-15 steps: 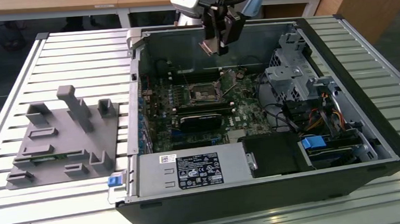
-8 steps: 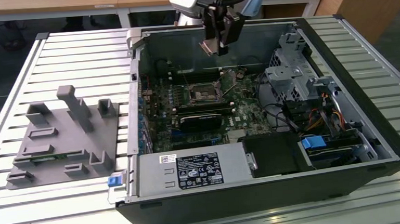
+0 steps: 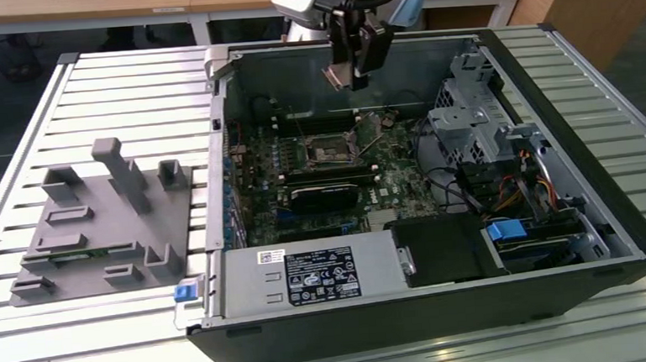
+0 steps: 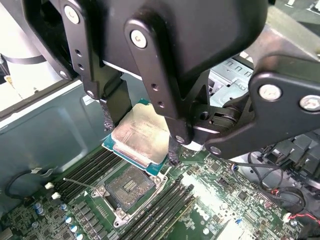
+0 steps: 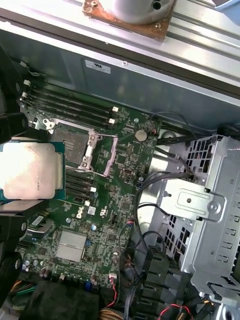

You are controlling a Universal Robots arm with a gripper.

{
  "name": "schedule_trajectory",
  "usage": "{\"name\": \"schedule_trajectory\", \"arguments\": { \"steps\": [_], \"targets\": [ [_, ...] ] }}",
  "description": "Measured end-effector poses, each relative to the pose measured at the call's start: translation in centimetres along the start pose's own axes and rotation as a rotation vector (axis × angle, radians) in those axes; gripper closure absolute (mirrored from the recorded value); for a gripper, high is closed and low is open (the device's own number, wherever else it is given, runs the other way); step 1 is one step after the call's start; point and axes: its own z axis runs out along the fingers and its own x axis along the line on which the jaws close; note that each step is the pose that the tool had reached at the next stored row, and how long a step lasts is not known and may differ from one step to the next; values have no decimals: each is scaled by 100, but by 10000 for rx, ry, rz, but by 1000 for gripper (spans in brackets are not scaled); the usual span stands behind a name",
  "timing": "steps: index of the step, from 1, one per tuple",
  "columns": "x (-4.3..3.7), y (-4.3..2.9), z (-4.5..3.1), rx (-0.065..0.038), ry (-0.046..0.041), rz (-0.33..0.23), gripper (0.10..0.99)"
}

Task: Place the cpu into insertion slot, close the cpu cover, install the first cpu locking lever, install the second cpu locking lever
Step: 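Place the cpu into insertion slot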

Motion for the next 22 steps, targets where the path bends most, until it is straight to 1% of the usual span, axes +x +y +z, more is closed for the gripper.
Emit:
{"name": "schedule_trajectory", "arguments": {
  "steps": [22],
  "targets": [
    [1,0,8,-16,-80,917,545]
  ]
}}
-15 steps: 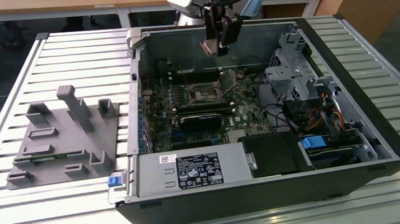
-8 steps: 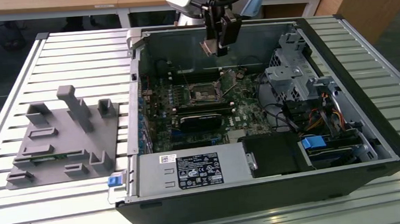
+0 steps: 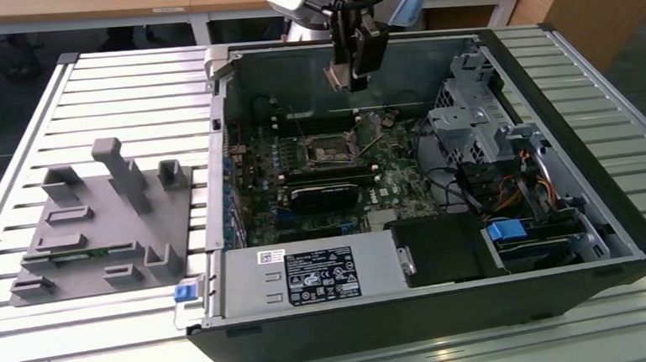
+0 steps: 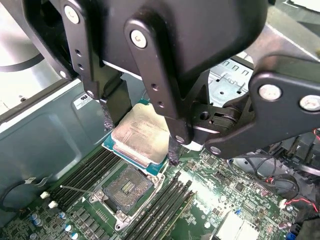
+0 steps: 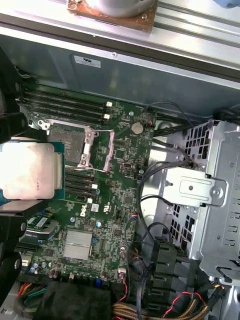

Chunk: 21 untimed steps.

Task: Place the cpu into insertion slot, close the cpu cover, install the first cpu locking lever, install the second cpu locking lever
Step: 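Place the cpu into insertion slot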

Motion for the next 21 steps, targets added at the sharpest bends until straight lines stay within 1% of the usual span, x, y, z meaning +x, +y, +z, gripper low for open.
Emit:
{"name": "schedule_trajectory", "arguments": {
  "steps": [21],
  "targets": [
    [0,0,6,-14,-72,819,545]
  ]
}}
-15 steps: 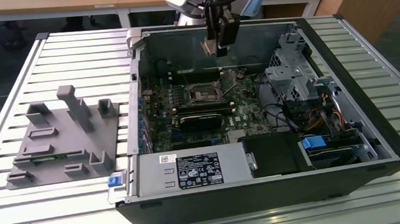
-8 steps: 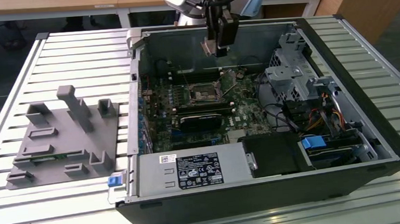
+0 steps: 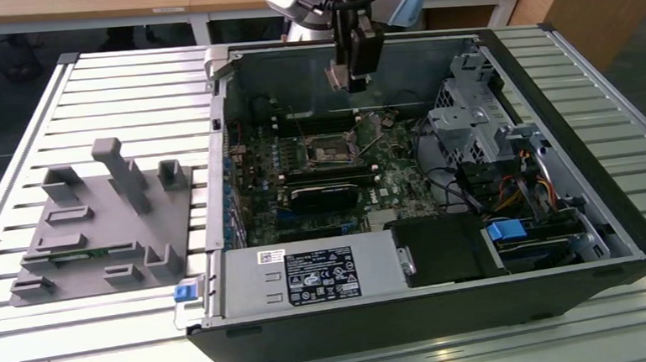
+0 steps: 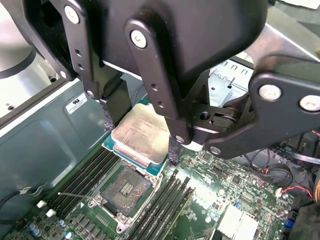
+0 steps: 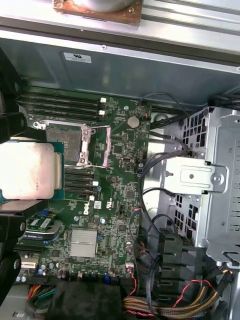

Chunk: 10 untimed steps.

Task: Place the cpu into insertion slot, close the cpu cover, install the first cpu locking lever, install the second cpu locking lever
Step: 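Place the cpu into insertion slot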

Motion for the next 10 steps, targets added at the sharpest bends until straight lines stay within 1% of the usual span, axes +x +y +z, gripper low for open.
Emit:
{"name": "schedule_trajectory", "arguments": {
  "steps": [10],
  "targets": [
    [0,0,2,-7,-33,382,545]
  ]
}}
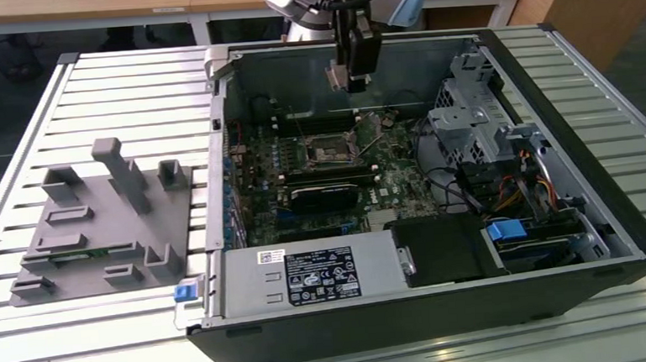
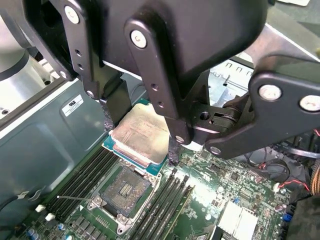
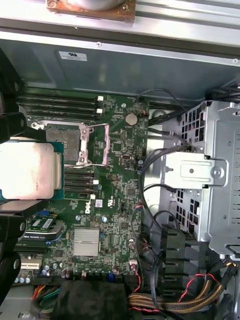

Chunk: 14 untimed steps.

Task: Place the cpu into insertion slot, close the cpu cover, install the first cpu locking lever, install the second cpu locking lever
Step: 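Place the cpu into insertion slot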

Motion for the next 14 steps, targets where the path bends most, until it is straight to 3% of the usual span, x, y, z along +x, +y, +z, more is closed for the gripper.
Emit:
{"name": "schedule_trajectory", "arguments": {
  "steps": [10,14],
  "targets": [
    [2,-1,4,-10,-56,626,545],
    [16,-2,23,-11,-58,639,545]
  ]
}}
